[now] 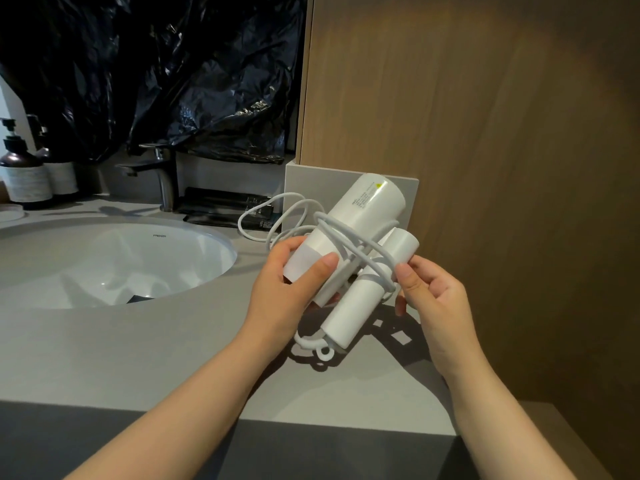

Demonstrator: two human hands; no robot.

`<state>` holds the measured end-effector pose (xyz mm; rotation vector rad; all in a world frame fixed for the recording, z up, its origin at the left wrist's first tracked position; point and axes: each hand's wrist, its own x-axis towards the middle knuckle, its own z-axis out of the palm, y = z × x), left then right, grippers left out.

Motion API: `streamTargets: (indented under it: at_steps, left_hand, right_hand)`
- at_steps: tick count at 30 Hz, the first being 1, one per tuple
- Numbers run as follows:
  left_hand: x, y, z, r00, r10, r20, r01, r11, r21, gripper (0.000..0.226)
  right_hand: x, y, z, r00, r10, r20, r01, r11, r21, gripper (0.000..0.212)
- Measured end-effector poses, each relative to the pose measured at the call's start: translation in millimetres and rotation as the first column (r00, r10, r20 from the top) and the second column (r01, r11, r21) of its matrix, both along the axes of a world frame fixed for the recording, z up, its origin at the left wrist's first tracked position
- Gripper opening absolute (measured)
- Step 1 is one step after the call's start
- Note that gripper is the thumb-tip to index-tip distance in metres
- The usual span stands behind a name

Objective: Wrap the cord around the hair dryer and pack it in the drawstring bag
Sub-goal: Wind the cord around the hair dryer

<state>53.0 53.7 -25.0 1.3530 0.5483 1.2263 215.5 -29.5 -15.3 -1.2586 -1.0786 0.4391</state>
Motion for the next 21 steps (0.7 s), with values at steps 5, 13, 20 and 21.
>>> streamTargets:
  at_steps: [5,13,20,21]
  left_hand:
    - [3,3,-9,0.962,0.206,-0.18,-0.159,0.957,0.244,0.048]
    - [-2,-6,-7,0.84,0.172,-0.514,0.009,0.944,0.331,0.126]
    - [1,-11,-9,0.762,0.205,-0.614,0.052,0.926,0.374,0.133]
    - [2,-11,-9,0.762,0.2,-0.616,0.054,0.929,0.367,0.13]
  right_hand:
    - [1,0,0,0.998,-0.019,-0.052,0.021,0.999,0.037,0.038]
    - [2,1,-2,0.999,-0.042,-0.021,0.043,0.998,0.043,0.038]
    - [2,3,-3,0.999,-0.052,-0.001,0.052,0.998,0.042,0.04]
    - [1,3,-3,0.999,-0.047,0.002,0.047,0.998,0.042,0.04]
